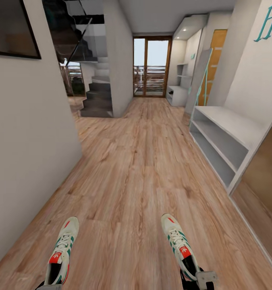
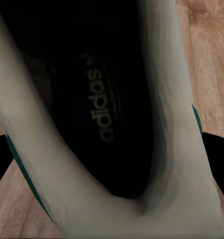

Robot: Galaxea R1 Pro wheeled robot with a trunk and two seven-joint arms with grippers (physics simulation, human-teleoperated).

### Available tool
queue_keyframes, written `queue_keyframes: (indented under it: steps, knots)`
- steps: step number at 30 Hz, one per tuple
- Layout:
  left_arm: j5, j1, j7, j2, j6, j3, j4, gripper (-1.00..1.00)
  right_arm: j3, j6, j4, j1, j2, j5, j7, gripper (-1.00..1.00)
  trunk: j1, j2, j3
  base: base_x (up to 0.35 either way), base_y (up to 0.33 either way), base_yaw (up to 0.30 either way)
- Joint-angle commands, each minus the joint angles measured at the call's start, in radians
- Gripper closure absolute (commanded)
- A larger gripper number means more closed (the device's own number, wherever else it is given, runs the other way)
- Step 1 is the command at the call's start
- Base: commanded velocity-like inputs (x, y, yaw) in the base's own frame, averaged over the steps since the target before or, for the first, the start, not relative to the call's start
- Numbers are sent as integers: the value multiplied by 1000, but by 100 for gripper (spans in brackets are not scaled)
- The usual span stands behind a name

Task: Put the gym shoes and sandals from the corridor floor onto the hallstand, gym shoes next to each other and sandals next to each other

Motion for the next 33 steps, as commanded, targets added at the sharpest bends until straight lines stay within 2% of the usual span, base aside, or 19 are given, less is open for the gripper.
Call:
queue_keyframes:
  steps: [1,22,33]
  knots:
    - [-7,-1,-5,0,-3,9,0,100,-8,-4,0,-1,1,9,2,100,0,0,-1,337,0,-7]
    - [-7,-1,-5,0,-3,9,0,100,-8,-4,0,-1,1,9,2,100,0,0,-1,337,0,-1]
    - [-7,-1,-5,0,-3,10,0,100,-8,-4,0,0,1,9,2,100,0,0,6,337,0,-213]
